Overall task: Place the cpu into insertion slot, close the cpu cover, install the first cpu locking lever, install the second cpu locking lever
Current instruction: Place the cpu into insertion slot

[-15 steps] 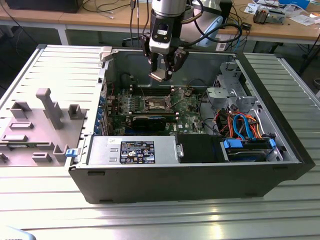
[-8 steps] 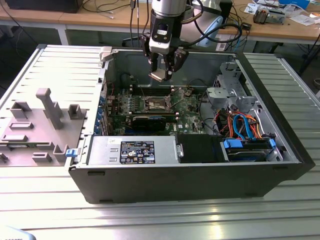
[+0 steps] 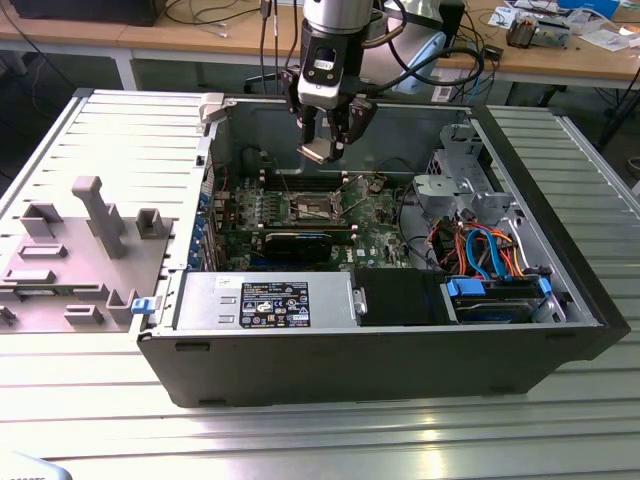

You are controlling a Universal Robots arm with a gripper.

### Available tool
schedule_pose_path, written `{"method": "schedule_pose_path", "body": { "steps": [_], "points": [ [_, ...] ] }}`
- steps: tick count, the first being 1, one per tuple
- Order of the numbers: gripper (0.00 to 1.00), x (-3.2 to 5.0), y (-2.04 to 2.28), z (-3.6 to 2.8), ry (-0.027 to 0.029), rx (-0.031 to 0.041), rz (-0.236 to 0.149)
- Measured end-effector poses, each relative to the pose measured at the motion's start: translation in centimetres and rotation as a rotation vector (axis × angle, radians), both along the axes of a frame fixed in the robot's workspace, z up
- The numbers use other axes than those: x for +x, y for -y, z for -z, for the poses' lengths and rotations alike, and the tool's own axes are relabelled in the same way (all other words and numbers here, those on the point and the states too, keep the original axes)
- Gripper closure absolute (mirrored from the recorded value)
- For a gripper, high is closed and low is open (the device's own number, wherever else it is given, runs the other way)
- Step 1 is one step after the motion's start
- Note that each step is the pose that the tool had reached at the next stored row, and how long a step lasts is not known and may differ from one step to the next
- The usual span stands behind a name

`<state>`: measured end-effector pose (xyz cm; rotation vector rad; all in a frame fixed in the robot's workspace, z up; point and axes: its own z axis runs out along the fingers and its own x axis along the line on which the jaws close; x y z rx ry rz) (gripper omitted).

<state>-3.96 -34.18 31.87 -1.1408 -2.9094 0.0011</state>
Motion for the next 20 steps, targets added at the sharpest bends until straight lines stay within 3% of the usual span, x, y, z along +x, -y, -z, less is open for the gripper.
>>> {"method": "schedule_pose_path", "body": {
  "steps": [20],
  "points": [
    [0.45, 0.00, 0.00, 0.07, 0.0000, -0.0001, 0.015]
  ]
}}
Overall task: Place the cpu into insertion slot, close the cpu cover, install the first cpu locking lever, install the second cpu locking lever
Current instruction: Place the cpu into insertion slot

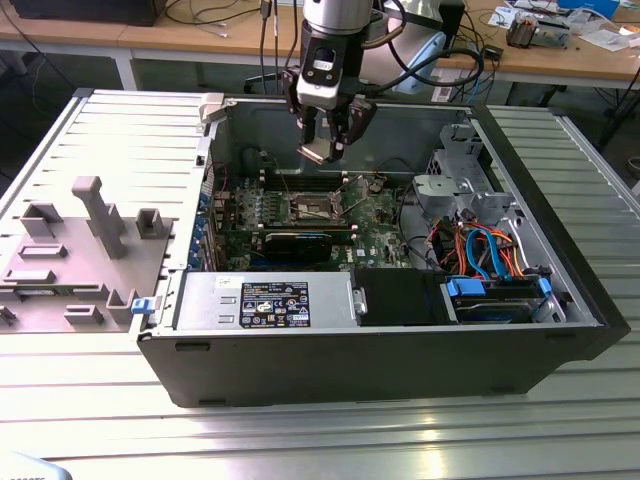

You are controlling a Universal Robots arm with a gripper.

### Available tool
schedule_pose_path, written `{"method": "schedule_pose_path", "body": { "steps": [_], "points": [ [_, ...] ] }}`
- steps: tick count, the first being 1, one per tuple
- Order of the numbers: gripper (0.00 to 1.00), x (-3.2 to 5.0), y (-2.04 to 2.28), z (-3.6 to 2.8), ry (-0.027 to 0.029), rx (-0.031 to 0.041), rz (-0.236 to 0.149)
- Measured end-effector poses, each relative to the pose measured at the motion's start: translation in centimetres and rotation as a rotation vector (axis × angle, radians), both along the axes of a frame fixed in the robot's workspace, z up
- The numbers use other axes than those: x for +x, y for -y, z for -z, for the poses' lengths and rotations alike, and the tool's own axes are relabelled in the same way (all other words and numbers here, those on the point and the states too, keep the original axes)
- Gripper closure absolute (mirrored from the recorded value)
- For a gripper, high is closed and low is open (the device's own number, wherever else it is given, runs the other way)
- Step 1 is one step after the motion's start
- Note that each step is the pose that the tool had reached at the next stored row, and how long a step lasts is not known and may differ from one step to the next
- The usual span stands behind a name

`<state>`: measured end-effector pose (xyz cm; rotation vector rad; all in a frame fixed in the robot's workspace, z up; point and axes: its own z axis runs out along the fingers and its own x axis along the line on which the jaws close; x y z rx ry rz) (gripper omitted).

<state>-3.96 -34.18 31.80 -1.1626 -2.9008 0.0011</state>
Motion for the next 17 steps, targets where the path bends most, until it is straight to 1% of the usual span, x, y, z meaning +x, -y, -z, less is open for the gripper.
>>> {"method": "schedule_pose_path", "body": {
  "steps": [4, 6, 7, 8, 17],
  "points": [
    [0.45, 0.00, 0.00, 0.01, 0.0000, 0.0001, 0.017],
    [0.45, 0.00, 0.00, 0.01, 0.0000, 0.0001, 0.043],
    [0.45, 0.00, 0.00, 0.02, 0.0000, 0.0000, 0.064],
    [0.45, 0.00, 0.00, 0.03, 0.0000, 0.0001, 0.071],
    [0.45, 0.00, 0.00, 0.05, 0.0000, 0.0001, 0.096]
  ]
}}
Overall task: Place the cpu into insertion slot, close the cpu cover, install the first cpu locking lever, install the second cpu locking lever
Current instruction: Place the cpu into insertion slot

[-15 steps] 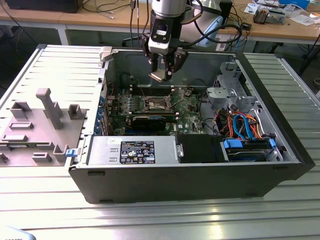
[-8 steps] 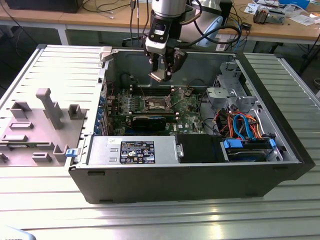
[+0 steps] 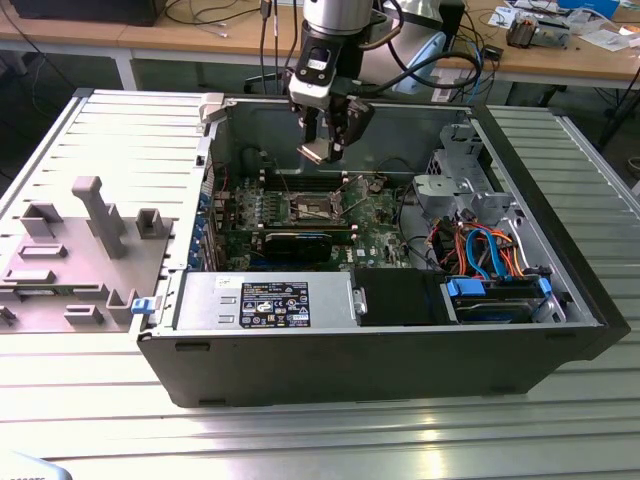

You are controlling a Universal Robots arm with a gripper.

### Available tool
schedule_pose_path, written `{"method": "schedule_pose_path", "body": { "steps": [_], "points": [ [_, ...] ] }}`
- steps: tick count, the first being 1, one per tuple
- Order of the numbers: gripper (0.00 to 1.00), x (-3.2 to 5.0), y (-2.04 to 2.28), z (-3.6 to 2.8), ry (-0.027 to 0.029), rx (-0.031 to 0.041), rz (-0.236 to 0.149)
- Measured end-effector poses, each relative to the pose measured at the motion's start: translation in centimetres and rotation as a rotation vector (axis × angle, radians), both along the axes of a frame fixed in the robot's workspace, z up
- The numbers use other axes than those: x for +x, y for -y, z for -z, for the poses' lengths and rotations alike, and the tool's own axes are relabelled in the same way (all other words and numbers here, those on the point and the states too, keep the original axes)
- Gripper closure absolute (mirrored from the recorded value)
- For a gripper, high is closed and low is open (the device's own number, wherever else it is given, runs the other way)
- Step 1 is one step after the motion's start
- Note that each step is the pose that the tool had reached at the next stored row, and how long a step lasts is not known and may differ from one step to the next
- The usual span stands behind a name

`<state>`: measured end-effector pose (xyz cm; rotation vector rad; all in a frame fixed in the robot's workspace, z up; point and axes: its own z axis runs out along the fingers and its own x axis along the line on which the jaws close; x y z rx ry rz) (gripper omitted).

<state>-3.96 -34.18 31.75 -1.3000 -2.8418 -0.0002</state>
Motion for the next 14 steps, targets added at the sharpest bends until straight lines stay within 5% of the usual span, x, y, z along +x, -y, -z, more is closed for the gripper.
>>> {"method": "schedule_pose_path", "body": {
  "steps": [14],
  "points": [
    [0.45, 0.00, 0.00, 0.04, 0.0000, 0.0000, 0.040]
  ]
}}
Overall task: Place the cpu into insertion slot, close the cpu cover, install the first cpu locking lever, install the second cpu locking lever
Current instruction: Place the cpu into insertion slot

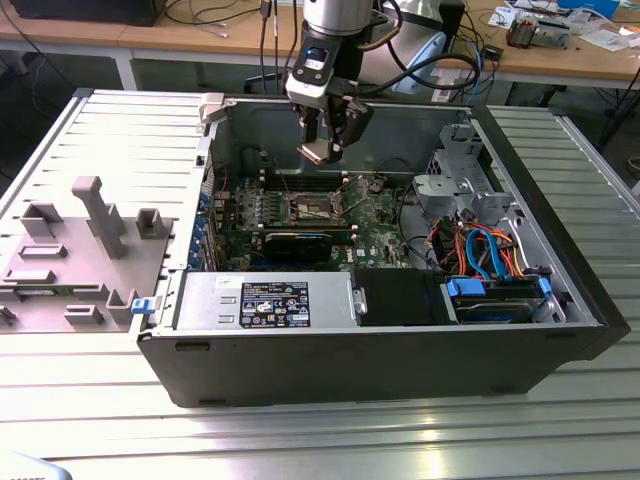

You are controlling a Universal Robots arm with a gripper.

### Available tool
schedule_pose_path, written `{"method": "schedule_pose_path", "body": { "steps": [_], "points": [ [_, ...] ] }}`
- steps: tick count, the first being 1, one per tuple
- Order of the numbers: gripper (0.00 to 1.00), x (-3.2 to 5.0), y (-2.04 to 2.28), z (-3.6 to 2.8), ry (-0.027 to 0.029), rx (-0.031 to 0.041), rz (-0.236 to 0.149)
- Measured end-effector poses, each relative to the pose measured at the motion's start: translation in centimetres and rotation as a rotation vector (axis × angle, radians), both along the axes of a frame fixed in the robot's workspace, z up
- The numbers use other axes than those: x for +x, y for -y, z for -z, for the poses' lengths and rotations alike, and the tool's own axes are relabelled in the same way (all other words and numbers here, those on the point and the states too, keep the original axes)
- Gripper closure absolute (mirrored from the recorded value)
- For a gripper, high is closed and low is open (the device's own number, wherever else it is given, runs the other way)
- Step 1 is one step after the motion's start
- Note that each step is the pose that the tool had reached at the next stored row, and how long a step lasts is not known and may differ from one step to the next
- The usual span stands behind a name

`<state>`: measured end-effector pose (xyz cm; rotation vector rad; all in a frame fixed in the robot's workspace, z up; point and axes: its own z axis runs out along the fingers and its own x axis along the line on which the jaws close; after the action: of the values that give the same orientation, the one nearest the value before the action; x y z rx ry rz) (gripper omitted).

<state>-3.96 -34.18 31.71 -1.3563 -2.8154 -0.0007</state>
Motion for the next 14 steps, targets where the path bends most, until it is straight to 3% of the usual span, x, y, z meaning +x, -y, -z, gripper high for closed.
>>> {"method": "schedule_pose_path", "body": {
  "steps": [14],
  "points": [
    [0.45, 0.00, 0.00, 0.03, 0.0000, 0.0000, 0.023]
  ]
}}
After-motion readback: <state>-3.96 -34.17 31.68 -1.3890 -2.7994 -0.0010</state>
